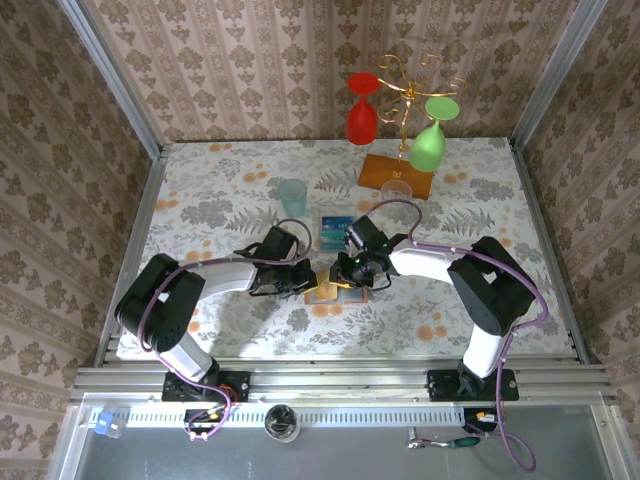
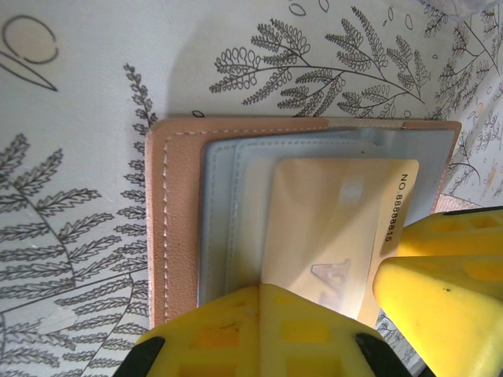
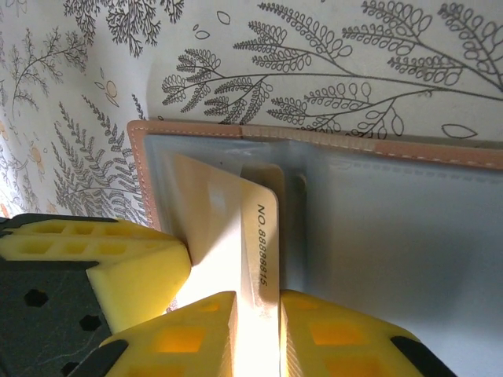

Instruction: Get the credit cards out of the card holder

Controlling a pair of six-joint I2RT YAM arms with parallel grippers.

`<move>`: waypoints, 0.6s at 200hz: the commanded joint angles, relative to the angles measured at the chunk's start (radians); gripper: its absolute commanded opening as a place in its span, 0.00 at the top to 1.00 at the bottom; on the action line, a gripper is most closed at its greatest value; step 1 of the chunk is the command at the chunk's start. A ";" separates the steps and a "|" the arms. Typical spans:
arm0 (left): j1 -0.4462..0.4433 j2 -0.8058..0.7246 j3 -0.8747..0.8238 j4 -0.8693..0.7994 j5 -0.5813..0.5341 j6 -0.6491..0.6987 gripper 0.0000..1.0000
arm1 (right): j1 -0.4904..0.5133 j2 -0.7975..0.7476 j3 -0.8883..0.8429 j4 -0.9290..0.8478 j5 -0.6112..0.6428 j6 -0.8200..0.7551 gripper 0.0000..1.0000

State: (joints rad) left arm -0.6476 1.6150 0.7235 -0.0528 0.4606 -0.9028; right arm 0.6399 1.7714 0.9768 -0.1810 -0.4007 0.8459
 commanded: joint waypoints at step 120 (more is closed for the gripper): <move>-0.003 0.024 0.008 -0.053 -0.013 0.024 1.00 | -0.035 -0.066 -0.072 0.040 -0.007 0.010 0.90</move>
State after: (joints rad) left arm -0.6476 1.6150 0.7235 -0.0528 0.4606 -0.9028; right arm 0.6228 1.7523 0.9298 -0.1291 -0.4057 0.8532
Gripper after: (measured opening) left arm 0.050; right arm 0.099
